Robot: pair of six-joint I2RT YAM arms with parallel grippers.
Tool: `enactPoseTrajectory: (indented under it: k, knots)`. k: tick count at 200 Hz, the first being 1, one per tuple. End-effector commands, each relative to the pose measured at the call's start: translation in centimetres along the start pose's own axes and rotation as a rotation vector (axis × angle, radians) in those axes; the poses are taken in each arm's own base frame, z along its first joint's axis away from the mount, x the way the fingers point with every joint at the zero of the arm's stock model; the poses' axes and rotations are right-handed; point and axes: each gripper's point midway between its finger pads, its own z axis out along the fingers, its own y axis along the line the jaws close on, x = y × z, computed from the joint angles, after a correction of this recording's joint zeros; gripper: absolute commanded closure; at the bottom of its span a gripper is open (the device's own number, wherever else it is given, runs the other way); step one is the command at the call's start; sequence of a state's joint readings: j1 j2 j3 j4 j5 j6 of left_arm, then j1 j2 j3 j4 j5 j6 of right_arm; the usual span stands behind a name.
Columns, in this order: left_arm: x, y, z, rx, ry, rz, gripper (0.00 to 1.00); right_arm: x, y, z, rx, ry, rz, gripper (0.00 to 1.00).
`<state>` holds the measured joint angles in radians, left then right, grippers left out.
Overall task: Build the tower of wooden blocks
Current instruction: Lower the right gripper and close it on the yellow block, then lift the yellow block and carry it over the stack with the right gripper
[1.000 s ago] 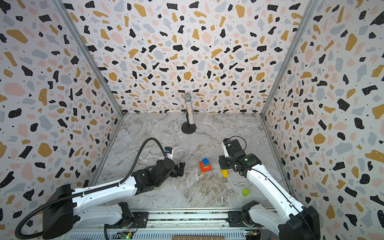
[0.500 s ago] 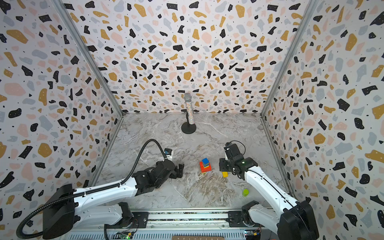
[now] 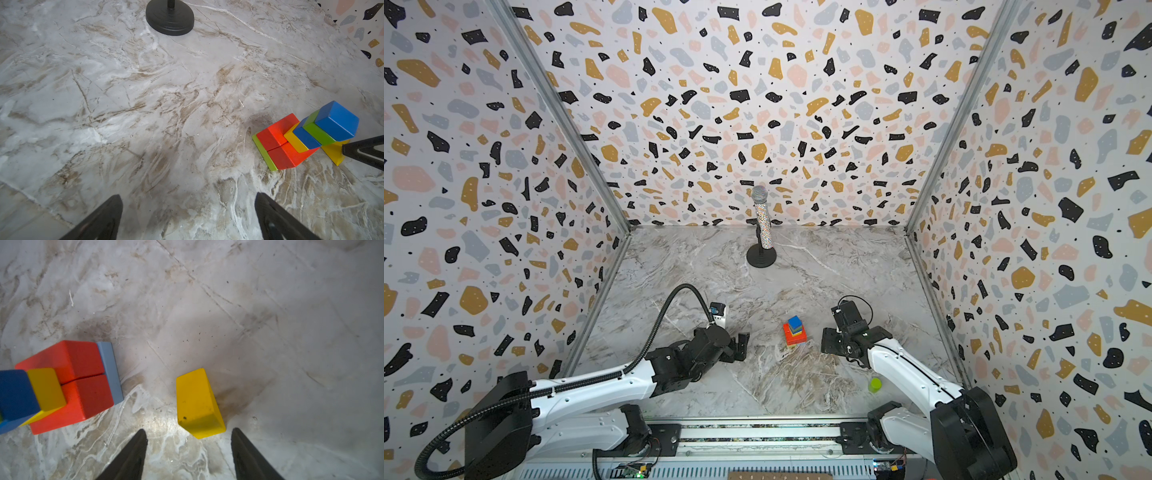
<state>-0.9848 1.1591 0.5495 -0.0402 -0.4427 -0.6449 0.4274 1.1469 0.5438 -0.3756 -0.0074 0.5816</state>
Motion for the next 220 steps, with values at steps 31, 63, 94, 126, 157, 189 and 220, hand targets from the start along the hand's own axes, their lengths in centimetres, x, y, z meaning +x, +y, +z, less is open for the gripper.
enactPoseTrajectory:
  k: [31,63,94,126,157,189,220]
  knots:
    - [-0.2,-0.3,-0.1,0.021,-0.022,-0.016,0.00,-0.2,-0.6,1.4,0.038,0.005,-0.004,0.33]
    - [-0.2,-0.1,-0.1,0.016,-0.028,-0.019,0.00,-0.4,-0.3,1.9,0.033,0.011,-0.020,0.36]
    - [-0.2,-0.4,0.2,0.015,-0.019,-0.012,0.00,-0.9,-0.1,2.0,0.039,0.012,-0.036,0.39]
    - [-0.4,-0.6,0.3,0.017,-0.019,-0.009,0.00,-1.2,0.0,2.1,0.030,0.015,-0.049,0.46]
    - [-0.5,-0.9,0.5,0.018,-0.013,-0.007,0.00,-1.2,0.0,2.2,0.010,0.023,-0.044,0.53]
    - [-0.7,-1.1,0.4,0.023,-0.016,-0.012,0.00,-1.4,0.4,2.0,-0.002,0.026,-0.054,0.57]
    - [-0.8,-1.0,0.2,0.022,-0.018,-0.013,0.00,-1.9,0.6,1.4,-0.011,0.009,-0.061,0.61]
